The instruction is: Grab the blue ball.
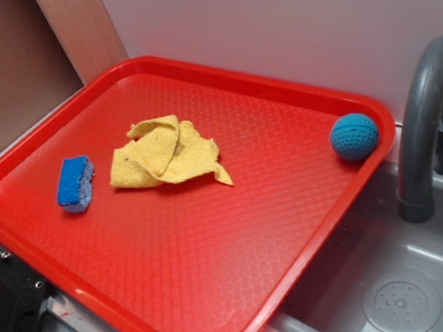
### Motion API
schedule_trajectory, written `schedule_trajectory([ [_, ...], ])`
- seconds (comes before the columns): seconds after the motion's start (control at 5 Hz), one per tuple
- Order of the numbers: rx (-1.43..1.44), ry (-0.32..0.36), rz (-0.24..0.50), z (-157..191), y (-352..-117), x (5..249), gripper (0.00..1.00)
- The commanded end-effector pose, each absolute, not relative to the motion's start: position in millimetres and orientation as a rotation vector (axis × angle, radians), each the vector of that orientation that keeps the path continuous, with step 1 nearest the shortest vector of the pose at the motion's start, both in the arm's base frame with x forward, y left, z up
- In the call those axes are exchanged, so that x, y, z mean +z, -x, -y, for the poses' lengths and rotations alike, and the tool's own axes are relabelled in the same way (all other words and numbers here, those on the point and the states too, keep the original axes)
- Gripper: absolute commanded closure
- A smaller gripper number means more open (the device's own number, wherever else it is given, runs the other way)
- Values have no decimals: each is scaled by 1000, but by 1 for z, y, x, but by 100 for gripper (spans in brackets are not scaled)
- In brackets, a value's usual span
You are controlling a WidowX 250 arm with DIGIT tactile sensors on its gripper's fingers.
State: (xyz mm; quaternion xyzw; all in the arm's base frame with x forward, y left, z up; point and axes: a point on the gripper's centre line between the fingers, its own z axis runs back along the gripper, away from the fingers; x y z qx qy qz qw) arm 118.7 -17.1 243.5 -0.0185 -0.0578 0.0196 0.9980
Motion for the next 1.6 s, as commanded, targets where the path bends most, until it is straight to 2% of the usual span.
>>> schedule_trajectory([
  [0.0,39,37,116,17,-119,243,0],
  [0.2,-213,15,140,12,-144,241,0],
  [0.4,-464,-27,213,11,-169,238,0],
  [0.6,-714,-30,270,23,-196,224,0],
  [0.8,-959,24,318,40,-223,210,0],
  [1.0,-1088,22,343,64,-248,192,0],
  [1.2,-1216,120,372,88,-283,164,0],
  [1.4,-1274,184,364,118,-297,137,0],
])
